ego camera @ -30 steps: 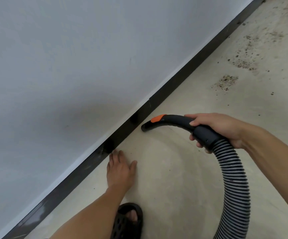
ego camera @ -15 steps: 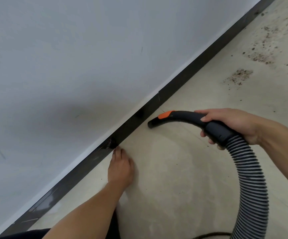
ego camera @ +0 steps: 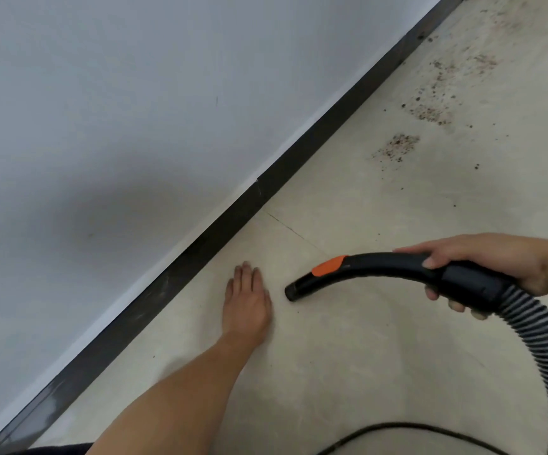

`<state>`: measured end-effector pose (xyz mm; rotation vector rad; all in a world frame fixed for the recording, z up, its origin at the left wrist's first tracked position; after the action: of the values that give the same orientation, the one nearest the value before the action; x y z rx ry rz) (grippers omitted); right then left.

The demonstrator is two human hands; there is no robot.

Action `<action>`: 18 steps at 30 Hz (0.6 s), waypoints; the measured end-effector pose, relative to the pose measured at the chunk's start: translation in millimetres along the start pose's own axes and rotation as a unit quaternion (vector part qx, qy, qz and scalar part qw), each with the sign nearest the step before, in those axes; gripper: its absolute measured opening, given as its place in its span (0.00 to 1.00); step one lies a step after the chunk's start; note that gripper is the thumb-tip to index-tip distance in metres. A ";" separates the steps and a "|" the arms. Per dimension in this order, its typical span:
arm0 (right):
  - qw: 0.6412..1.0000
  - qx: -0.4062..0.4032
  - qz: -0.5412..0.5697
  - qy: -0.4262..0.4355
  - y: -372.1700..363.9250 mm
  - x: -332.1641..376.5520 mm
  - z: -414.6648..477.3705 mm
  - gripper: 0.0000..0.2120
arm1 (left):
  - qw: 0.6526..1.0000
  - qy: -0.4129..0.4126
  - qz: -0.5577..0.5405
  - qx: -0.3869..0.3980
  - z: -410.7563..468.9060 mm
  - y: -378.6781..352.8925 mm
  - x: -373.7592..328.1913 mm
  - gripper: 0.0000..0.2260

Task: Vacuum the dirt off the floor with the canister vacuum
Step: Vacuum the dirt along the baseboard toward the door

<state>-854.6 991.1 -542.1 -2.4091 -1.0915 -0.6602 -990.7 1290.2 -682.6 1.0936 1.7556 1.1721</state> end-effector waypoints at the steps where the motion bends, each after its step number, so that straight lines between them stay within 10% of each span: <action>1: 1.000 0.004 0.000 -0.011 3.8 -4.2 -5.3 0.30 | 1.000 -0.013 0.003 -0.002 -0.3 -2.0 -6.0 0.24; 13: 0.980 -0.126 0.150 -0.016 45.7 -77.4 -66.4 0.44 | 0.992 -0.128 0.006 -0.001 17.4 -20.3 -71.4 0.26; 18: 0.958 -0.218 0.186 0.027 40.9 -87.7 -85.5 0.22 | 0.982 -0.188 0.017 -0.014 36.7 -26.5 -105.6 0.27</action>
<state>-895.0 869.0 -530.6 -2.8379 -0.4733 -0.8995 -926.3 1198.1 -706.0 1.2408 1.4293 0.9329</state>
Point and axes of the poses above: each hand's wrist, its own z-axis towards the middle knuckle, its own y-axis out of the back of the hand, x = y × z, the point moved 4 cm from there along z, towards the middle knuckle, and after that the axes turned 2 degrees about x, right-handed, at the moved point
